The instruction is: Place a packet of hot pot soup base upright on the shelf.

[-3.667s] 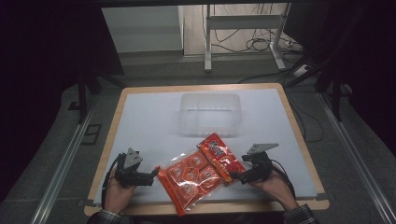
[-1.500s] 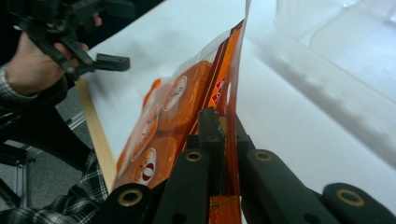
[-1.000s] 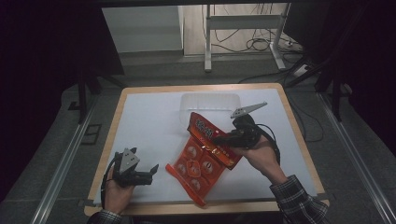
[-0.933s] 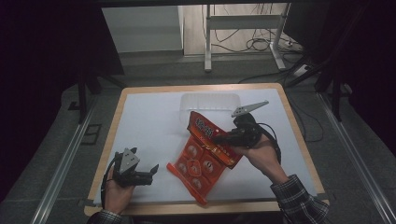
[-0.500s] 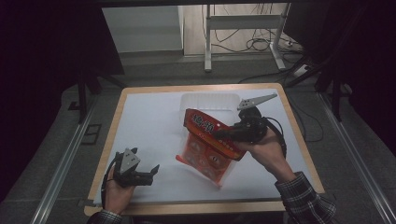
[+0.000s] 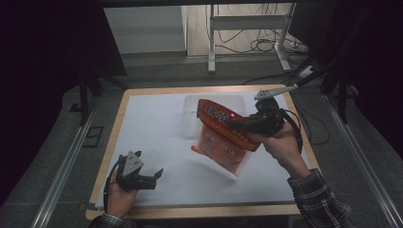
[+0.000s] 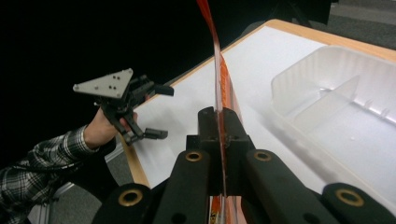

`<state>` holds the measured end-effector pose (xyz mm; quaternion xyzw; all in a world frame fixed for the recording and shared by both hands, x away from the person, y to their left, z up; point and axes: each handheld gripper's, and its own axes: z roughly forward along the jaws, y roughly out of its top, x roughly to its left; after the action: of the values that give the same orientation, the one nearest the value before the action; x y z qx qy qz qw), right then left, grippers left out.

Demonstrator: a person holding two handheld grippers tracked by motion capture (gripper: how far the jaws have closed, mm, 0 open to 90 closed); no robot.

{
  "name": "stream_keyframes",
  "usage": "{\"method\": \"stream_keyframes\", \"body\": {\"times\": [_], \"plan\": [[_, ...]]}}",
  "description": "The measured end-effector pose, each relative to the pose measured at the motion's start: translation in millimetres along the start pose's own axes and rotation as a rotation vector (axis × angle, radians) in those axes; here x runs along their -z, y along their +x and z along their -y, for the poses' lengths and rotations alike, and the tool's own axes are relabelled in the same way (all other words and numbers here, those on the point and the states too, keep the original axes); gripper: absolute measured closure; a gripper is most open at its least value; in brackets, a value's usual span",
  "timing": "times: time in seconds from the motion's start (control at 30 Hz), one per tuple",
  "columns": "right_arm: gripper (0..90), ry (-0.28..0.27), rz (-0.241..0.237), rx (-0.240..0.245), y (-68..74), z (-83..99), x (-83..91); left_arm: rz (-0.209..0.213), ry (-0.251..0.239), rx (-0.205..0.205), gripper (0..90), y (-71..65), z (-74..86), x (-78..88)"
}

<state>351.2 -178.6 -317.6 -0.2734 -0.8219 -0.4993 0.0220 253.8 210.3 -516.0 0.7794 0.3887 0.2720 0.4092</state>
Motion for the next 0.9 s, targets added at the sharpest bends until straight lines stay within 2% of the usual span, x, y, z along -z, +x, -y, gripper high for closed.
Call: {"method": "stream_keyframes", "body": {"times": [0.17, 0.43, 0.63, 0.9], "plan": [[89.4, -0.015, 0.016, -0.005, -5.4, -8.2, 7.7, 0.026, 0.016, -0.031, 0.0, -4.1, -0.6, -3.1], [89.4, -0.049, 0.039, -0.029, -16.8, -22.1, 19.9, 0.072, 0.040, -0.008, 1.3, -4.7, -0.3, -5.4], [89.4, -0.075, 0.040, -0.050, -26.7, -32.9, 25.4, 0.075, 0.047, -0.016, 1.6, -5.9, -0.6, -5.7], [89.4, -0.090, 0.074, -0.064, -38.2, -52.0, 26.9, 0.083, 0.042, -0.015, 1.4, -5.7, -0.9, -5.2]]}}
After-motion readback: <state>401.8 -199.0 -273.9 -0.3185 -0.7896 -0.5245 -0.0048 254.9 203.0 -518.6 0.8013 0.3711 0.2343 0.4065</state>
